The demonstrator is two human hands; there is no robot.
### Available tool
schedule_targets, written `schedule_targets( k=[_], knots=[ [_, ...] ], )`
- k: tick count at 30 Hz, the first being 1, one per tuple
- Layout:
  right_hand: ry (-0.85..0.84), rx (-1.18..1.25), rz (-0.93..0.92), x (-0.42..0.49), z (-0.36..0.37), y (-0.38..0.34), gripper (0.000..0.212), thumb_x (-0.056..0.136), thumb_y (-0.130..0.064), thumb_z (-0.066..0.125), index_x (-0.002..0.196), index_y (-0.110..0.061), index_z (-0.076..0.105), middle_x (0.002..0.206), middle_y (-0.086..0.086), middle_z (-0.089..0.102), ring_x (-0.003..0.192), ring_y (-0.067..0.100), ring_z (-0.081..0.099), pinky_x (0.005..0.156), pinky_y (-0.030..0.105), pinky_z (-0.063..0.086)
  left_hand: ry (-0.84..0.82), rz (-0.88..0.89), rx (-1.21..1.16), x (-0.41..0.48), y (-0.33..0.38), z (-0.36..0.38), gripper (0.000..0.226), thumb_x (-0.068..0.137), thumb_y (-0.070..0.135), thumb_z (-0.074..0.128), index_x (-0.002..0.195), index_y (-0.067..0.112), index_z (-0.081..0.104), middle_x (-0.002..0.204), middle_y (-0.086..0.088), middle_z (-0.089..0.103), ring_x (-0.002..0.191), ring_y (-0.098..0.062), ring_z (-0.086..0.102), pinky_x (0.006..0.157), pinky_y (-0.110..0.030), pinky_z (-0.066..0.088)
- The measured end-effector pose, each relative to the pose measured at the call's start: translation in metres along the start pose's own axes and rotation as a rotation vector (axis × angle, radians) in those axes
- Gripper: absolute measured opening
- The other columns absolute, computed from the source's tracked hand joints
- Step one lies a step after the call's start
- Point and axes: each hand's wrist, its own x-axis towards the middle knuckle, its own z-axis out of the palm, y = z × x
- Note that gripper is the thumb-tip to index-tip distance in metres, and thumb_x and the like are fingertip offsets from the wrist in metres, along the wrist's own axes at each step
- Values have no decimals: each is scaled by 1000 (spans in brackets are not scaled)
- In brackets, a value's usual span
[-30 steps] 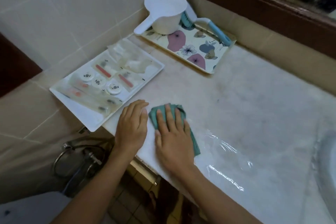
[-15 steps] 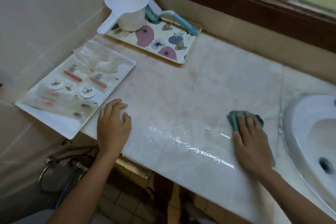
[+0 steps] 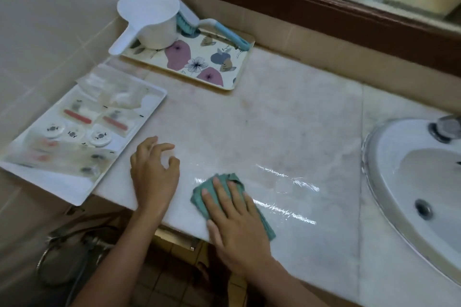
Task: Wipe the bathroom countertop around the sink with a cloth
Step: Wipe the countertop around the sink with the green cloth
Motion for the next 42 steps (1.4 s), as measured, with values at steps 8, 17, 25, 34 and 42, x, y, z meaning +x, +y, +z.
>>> schedule_targets(
  k=[8,17,25,34,42],
  knots=[
    [3,-25,285,-73,-39,155,55,96,-46,25,151,-39,17,161,-11,6,149,15,3,114,40,21,-142,205,326,19,27,44,40,90,17,52,130,18,54,150,-8,38,136,-29,33,98,-51,34],
    [169,-11,688,80,-61,205,58,98,-39,22,153,-28,12,162,2,5,147,26,3,116,45,13,-99,254,399,17,26,50,37,94,15,48,131,16,48,151,-11,36,136,-33,33,95,-51,33],
    [102,30,420,184,-50,115,57,99,-40,26,153,-30,10,162,0,-1,148,28,-1,118,48,10,-95,273,385,21,24,49,37,91,22,42,127,17,52,148,-8,40,132,-32,36,91,-51,36],
    [184,44,759,-5,-33,148,57,97,-48,27,151,-43,10,162,-6,-3,148,17,-9,116,51,0,-118,182,343,18,32,50,38,90,20,51,128,15,52,151,-7,38,138,-30,31,101,-56,32],
    [281,152,440,-118,-13,141,52,89,-20,36,140,-24,46,153,3,34,142,25,30,108,39,34,-353,41,65,-37,104,64,28,86,25,57,111,15,65,140,-12,48,134,-30,34,107,-36,24]
  ],
)
